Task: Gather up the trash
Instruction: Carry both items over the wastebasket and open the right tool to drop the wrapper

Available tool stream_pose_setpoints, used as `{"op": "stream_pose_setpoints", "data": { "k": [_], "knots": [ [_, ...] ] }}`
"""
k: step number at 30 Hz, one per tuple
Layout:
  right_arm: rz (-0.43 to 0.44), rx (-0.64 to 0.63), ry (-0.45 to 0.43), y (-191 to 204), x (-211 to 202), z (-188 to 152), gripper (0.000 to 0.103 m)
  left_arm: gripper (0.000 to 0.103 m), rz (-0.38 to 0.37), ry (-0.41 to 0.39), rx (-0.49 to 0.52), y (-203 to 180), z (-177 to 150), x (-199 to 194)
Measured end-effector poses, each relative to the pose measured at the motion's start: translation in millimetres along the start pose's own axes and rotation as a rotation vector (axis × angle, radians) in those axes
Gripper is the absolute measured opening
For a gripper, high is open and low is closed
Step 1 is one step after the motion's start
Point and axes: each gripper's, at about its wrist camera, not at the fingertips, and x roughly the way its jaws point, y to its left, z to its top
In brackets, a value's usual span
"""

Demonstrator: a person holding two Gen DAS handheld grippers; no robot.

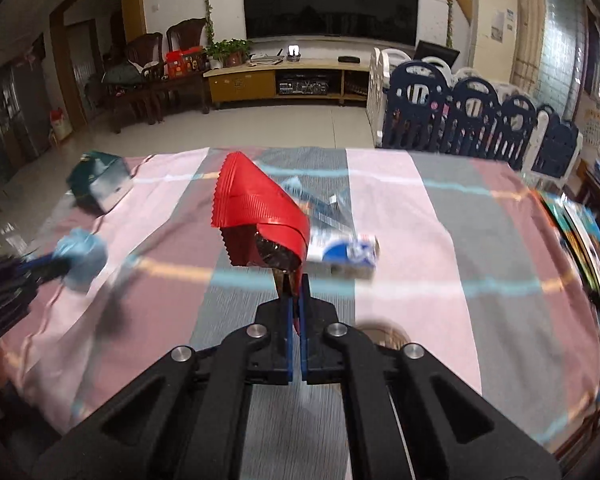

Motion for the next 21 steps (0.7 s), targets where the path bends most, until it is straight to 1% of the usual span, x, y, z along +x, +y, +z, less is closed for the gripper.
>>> {"op": "stream_pose_setpoints", "data": {
  "k": [3, 5, 6, 11, 13, 16, 21],
  "knots": [
    [0.014, 0.098, 0.049, -9, -43, -34, 0.003, 0.01, 0.016, -0.015, 0.017, -18, -6, -29],
    [0.023, 0.161, 0.054, -15, -71, -55, 0.003, 0.01, 0.025, -0.028, 0.028, -31, -9, -50],
    [0.021, 0.173, 0.046, -14, -85, -63, 0.003, 0.01, 0.021, -0.033, 0.035, -37, -10, -61],
    [-0.049, 0.139, 0.012, -5, -151, -91, 0.003, 0.01, -0.015, -0.058, 0.064, -63, -16, -112],
    [-0.063, 0.12, -0.003, 2, -177, -100, 0.003, 0.01, -0.042, -0.059, 0.052, -70, -20, -131],
    [-0.089, 0.09, -0.024, 7, -208, -108, 0.003, 0.01, -0.071, -0.056, 0.036, -78, -25, -153],
    [-0.098, 0.057, -0.053, 8, -252, -117, 0.003, 0.01, -0.105, -0.071, 0.046, -95, -32, -185]
  ]
}}
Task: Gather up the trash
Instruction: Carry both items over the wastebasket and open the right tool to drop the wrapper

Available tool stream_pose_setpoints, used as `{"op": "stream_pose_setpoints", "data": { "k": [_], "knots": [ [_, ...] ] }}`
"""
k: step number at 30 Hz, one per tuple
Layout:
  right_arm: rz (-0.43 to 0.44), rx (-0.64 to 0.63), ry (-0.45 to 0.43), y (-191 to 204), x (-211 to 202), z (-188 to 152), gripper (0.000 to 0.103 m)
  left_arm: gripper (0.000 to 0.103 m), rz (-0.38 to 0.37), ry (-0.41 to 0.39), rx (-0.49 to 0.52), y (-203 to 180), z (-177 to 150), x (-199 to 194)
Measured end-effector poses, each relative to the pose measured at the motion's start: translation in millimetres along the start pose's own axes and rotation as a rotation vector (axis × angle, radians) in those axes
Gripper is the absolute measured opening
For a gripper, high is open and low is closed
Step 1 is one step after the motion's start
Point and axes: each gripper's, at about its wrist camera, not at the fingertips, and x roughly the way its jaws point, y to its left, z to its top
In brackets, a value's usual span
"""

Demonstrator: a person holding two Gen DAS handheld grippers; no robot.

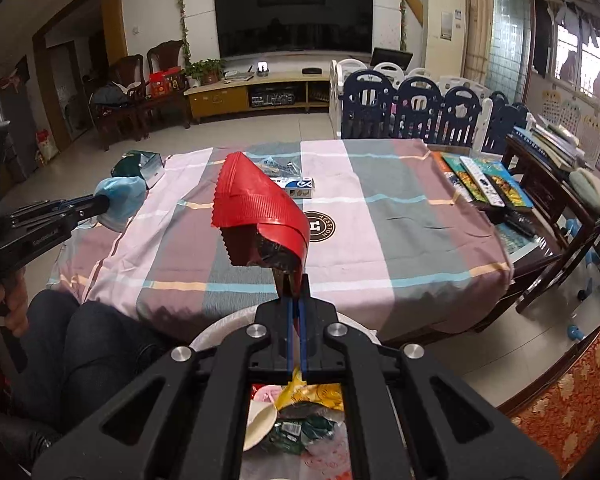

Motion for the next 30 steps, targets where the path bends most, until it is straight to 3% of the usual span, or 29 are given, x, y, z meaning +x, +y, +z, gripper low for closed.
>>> {"op": "stream_pose_setpoints", "data": {
  "k": [9, 19, 26, 29, 30],
  "knots": [
    [0.008, -0.028, -0.015, -11, -53, -26, 0.003, 0.01, -0.041, -0.039, 0.078, -50, -5, -46],
    [0.031, -0.029, 0.07, -11, -41, -51, 0.003, 0.01, -0.042, -0.067, 0.137, -79, -6, -72],
    [0.027, -0.008, 0.198, -17, -18, -66, 0.003, 0.01, -0.056, -0.052, 0.139, -82, -7, -69],
    [0.029, 0.02, 0.224, -19, -13, -69, 0.014, 0.01, -0.062, -0.042, 0.135, -79, -7, -65],
    [0.033, 0.029, 0.223, -21, -13, -70, 0.025, 0.01, -0.064, -0.039, 0.133, -79, -7, -64]
  ]
}}
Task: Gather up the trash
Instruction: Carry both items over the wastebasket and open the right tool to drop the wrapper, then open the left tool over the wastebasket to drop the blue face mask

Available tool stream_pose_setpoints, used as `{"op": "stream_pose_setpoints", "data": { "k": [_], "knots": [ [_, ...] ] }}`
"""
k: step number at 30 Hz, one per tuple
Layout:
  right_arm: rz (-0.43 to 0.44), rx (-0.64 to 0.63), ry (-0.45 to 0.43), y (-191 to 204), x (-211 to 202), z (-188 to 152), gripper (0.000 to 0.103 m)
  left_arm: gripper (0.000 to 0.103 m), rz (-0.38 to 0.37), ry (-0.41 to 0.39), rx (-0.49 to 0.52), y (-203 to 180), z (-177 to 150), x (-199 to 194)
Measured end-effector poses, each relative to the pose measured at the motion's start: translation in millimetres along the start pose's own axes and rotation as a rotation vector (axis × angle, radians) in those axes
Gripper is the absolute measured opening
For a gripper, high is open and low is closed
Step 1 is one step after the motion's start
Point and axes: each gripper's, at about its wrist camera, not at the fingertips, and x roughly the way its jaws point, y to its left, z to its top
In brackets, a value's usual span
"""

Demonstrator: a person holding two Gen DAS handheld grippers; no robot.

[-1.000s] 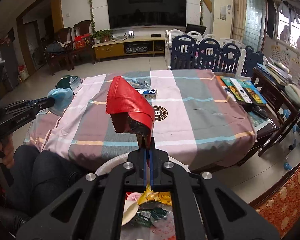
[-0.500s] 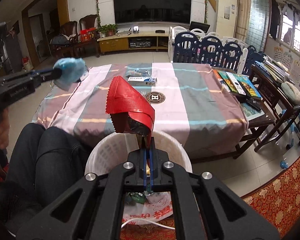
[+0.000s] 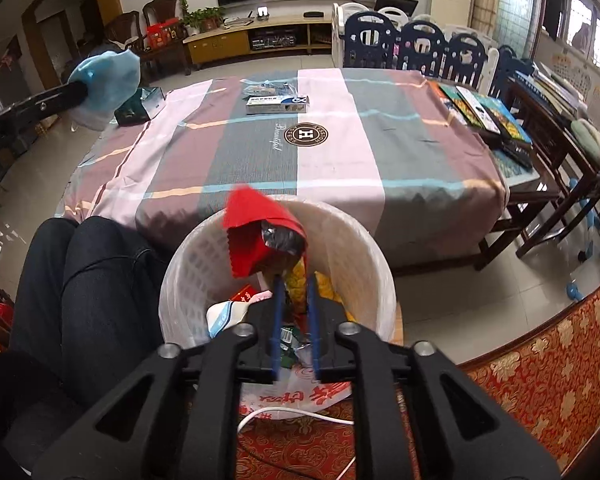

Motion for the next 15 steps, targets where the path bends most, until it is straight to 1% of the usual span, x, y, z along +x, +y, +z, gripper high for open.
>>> {"op": "stream_pose_setpoints", "data": {
  "k": [1, 3, 8, 10, 12, 15],
  "knots": [
    [-0.006, 0.008, -0.007, -1, -2, 0, 0.04, 0.01, -0.002, 0.002, -0.001, 0, 0, 1],
    [-0.028, 0.02, -0.028, -2, -7, 0, 0.055, 0.01, -0.006, 0.007, -0.004, 1, 0, 3],
    [-0.034, 0.041, -0.082, -7, -20, 3, 0.059, 0.01, -0.03, 0.026, -0.009, 0, -3, 9],
    [-0.039, 0.046, -0.102, -9, -24, 5, 0.061, 0.01, -0.058, 0.046, -0.014, 0, -5, 14],
    [-0.047, 0.051, -0.118, -11, -28, 7, 0.063, 0.01, -0.125, 0.089, -0.014, -3, -8, 23],
    [-0.057, 0.063, -0.144, -15, -34, 9, 0.064, 0.01, -0.279, 0.194, 0.003, -16, -19, 50]
  ]
}}
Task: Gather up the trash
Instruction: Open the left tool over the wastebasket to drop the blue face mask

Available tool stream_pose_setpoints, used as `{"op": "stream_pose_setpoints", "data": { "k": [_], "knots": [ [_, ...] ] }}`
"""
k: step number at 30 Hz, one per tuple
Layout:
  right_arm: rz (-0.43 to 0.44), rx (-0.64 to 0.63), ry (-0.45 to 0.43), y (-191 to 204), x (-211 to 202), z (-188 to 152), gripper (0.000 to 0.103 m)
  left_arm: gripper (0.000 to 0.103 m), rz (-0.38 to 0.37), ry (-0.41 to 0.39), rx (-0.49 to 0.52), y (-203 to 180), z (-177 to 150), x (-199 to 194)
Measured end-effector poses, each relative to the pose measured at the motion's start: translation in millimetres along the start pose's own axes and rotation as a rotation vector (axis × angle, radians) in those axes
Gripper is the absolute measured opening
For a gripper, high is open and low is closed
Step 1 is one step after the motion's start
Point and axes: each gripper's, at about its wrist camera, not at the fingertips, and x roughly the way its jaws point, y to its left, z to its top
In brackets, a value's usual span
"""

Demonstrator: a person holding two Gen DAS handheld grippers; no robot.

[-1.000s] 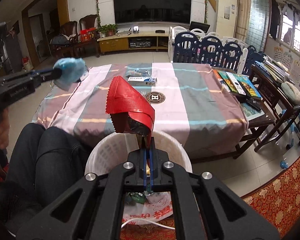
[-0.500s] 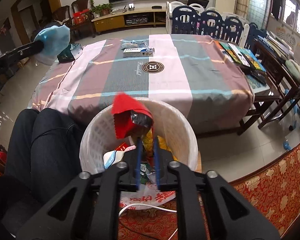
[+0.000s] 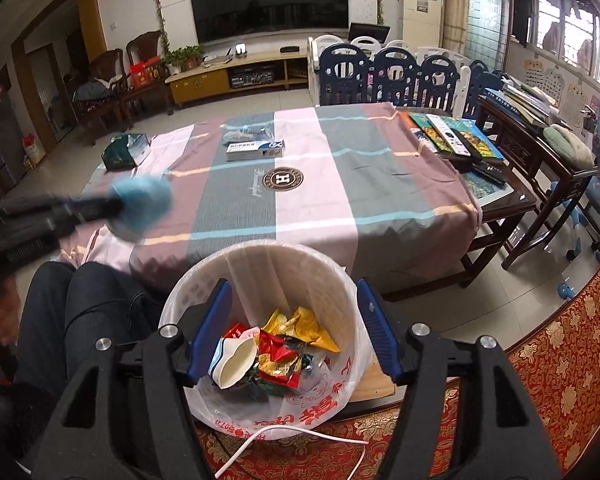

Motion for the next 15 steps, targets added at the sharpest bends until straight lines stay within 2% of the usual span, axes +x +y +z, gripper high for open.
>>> {"op": "stream_pose_setpoints", "data": {
  "k": [1, 2, 3, 5, 9, 14, 15],
  "knots": [
    [-0.003, 0.009, -0.005, -3, -2, 1, 0.064, 0.013, -0.035, 0.044, 0.003, -1, -3, 13],
    [-0.005, 0.017, -0.009, -4, -3, 2, 0.064, 0.025, -0.051, 0.079, 0.002, -2, -7, 25],
    [-0.006, 0.023, -0.009, -6, -3, 2, 0.064, 0.046, -0.054, 0.109, -0.007, -1, -11, 35],
    [-0.005, 0.031, -0.011, -8, -3, 2, 0.065, 0.072, -0.061, 0.158, -0.033, 2, -17, 49],
    [0.003, 0.045, -0.003, -8, 3, 2, 0.067, 0.085, -0.018, 0.156, -0.061, 14, -19, 51],
    [-0.024, 0.037, 0.028, 4, 24, 11, 0.069, 0.086, 0.156, 0.117, -0.109, 48, -17, 47],
    [-0.028, 0.027, 0.028, 9, 27, 15, 0.069, 0.086, 0.172, 0.112, -0.127, 56, -16, 45]
  ]
}}
